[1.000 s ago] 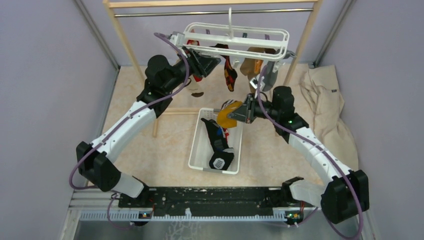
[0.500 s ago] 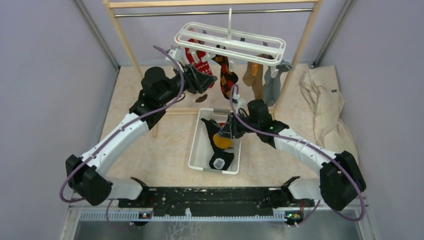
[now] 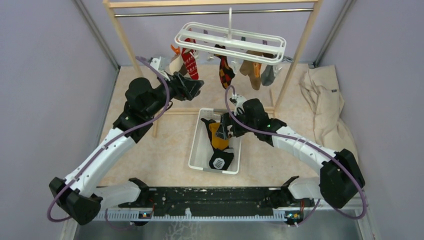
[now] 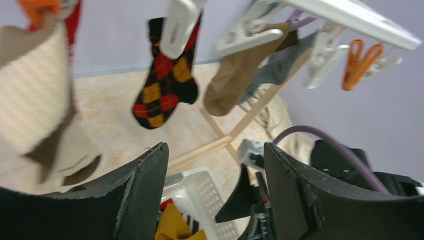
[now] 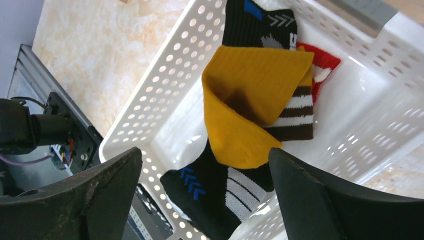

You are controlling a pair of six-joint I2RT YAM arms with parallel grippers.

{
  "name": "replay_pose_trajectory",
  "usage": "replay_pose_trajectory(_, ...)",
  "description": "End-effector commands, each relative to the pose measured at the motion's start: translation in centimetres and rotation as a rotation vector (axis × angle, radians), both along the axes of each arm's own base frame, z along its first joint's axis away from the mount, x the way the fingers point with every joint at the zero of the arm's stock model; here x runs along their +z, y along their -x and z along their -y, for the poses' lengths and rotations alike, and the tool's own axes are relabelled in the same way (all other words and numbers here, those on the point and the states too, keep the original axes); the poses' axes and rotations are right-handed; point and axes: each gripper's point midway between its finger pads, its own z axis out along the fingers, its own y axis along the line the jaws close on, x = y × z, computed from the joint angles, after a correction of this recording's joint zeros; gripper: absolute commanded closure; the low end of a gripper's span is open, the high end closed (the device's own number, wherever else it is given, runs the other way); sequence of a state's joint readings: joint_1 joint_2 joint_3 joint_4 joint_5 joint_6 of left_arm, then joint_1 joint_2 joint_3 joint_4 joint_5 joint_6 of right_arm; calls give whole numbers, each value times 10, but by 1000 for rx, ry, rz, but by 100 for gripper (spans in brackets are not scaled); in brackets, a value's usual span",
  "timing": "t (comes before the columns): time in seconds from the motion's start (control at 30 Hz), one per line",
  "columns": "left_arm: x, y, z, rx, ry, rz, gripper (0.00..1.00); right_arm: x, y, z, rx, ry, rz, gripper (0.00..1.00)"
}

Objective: Remove the socks clipped to the hanger
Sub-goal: Place the sock in the bin.

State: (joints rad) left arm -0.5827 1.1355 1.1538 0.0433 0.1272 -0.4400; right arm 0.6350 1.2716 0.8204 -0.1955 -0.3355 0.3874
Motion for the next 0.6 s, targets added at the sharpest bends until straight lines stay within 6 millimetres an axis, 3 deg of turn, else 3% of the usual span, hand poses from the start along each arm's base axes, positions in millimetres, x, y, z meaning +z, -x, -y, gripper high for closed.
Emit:
replay_pose_trajectory(0.0,-16,-11,-34,193,-67,2,23,43,-17,-2,-40,-40,132,2)
replay_pose_trajectory(0.2,-38,-16,-68,363,-94,-14,21,61,-17,2,-71,-74,173,2)
replay_pose_trajectory(0.57,-79,-18,-86,451,-133,-37,21,59,-10,1,-54,-96,160,4)
